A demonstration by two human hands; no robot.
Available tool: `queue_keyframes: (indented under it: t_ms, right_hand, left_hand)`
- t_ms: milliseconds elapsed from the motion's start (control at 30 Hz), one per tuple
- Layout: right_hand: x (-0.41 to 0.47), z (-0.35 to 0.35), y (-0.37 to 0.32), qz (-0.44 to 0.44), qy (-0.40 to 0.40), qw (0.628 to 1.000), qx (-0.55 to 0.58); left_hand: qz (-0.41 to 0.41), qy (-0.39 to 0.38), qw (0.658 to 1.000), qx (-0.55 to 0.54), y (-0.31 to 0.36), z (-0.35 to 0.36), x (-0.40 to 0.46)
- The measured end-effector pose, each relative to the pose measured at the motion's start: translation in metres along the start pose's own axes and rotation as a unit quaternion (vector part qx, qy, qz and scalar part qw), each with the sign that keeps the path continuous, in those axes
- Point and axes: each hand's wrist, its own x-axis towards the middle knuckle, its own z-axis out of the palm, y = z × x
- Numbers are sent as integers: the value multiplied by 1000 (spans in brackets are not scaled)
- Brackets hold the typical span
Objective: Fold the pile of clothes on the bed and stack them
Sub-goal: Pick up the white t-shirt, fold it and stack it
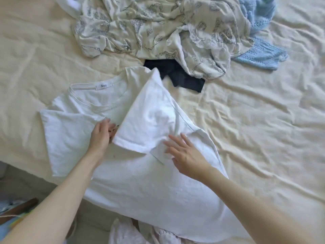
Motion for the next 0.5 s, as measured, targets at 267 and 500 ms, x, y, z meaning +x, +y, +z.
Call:
queue_keyframes:
  t_ms: [267,500]
  right_hand:
    - [0,0,5,588,154,665,434]
    - [33,-18,32,574,216,411,674]
  left_hand:
    - [98,-63,976,182,63,66,48]
    - [76,-115,977,164,92,113,69]
